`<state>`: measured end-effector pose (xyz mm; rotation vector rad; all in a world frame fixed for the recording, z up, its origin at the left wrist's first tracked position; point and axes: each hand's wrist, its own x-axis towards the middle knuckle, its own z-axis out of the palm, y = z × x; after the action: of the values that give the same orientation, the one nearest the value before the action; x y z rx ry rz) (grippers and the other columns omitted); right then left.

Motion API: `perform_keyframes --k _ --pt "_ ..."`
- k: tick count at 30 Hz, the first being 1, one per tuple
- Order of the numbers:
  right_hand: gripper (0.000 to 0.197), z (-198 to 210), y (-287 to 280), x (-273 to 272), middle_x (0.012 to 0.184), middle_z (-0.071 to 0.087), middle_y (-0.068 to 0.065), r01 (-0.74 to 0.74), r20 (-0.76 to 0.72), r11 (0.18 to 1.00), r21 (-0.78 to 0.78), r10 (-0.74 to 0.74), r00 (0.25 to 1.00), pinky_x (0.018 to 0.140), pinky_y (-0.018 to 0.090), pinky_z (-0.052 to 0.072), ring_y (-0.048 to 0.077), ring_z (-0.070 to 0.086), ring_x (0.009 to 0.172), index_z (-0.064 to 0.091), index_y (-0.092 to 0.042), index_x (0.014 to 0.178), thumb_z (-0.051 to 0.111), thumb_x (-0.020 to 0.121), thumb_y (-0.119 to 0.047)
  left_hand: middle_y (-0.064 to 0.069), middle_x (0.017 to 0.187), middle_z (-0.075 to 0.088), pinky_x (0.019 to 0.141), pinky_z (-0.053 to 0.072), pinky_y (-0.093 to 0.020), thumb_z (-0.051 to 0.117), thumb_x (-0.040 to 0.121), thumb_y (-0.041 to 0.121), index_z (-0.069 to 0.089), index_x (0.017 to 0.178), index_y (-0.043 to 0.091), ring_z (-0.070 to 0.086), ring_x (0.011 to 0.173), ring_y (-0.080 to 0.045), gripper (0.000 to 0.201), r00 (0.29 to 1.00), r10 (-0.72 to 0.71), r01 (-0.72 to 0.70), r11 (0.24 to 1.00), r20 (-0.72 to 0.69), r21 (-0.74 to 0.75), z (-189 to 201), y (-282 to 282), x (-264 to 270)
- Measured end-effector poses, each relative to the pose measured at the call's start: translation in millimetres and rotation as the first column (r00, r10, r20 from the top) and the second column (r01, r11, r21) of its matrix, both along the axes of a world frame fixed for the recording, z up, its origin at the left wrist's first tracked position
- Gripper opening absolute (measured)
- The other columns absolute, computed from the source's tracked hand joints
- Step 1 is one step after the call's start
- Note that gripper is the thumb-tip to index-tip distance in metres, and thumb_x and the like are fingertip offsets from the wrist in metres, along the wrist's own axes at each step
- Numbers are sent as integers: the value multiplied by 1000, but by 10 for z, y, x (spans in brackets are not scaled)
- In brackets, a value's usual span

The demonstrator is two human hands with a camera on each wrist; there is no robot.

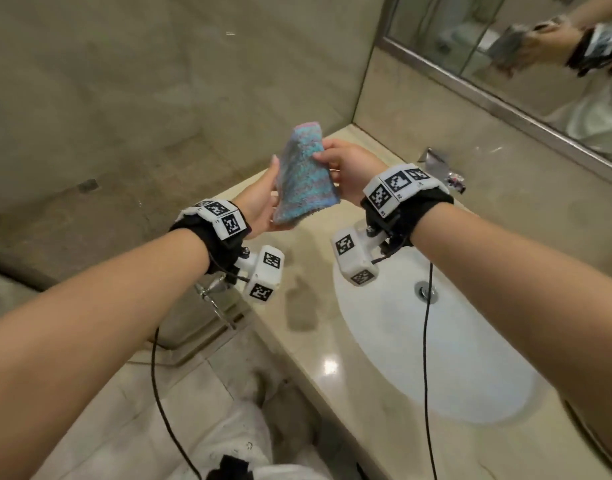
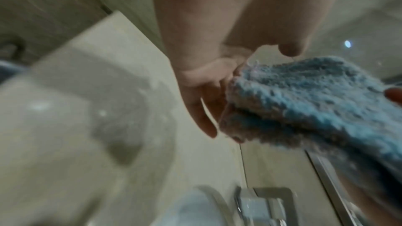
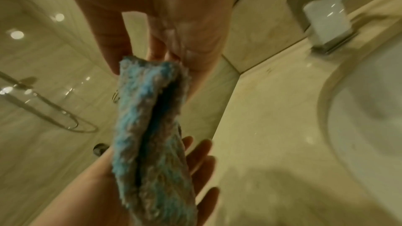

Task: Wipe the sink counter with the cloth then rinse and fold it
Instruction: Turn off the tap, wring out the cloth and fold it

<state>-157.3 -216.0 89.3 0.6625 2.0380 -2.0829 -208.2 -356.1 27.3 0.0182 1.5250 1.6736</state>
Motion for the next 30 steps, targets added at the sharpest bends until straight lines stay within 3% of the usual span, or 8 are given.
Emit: perform_keyframes --k 4,7,10,15,19,23,27,30 --pt "24 73 497 425 81 52 3 173 -8 985 -19 -173 985 69 30 50 16 51 74 53 -20 79 43 94 -4 -2 92 59 79 50 -34 40 98 26 56 93 21 60 82 -16 18 995 -88 91 994 -56 64 109 433 56" --pt "27 96 881 835 78 52 2 343 28 939 23 -343 939 71 33 51 14 50 70 53 -20 76 44 94 -3 6 76 68 65 53 -22 46 95 15 58 92 20 64 67 -6 14 961 -240 247 969 -140 31 156 844 147" --pt "23 107 1223 1276 89 54 5 466 51 884 41 -468 883 86 41 52 18 54 83 54 -19 81 44 94 -3 10 71 71 56 54 -14 49 94 13 60 98 22 67 60 -3 15 887 -435 442 897 -157 15 204 1307 357" --pt "21 106 1622 2126 100 55 8 666 66 745 37 -667 742 68 35 56 18 58 79 52 -19 86 41 96 -4 1 97 67 55 56 -18 55 89 7 51 121 19 71 67 -5 34 780 -610 622 781 -142 55 264 2058 958" --pt "23 -25 1924 2882 110 59 16 766 126 642 32 -763 635 94 45 50 29 62 101 51 -18 90 37 97 -1 0 95 67 69 56 -25 57 86 2 47 125 18 70 74 -10 42 654 -742 751 660 -147 12 214 2584 1576" --pt "31 -119 2149 3627 109 57 12 863 154 504 29 -855 495 79 36 54 18 61 72 52 -8 119 33 97 4 0 92 66 71 52 -27 55 86 -1 46 126 19 63 79 -13 46 529 -833 841 540 -162 -35 137 3035 2286" --pt "37 -160 2416 4285 113 53 19 918 158 393 55 -911 381 84 39 52 24 59 85 44 -1 131 33 96 8 2 79 65 62 56 -24 52 87 -6 48 122 18 65 58 -6 42 468 -867 875 482 -172 -45 39 3469 2968" --pt "37 -226 2639 4597 95 59 13 940 153 325 107 -939 307 55 22 57 10 66 54 45 -2 131 36 96 6 4 75 67 56 58 -23 50 88 -8 48 118 17 64 47 -1 39 460 -869 878 476 -184 -48 -76 3735 3318"
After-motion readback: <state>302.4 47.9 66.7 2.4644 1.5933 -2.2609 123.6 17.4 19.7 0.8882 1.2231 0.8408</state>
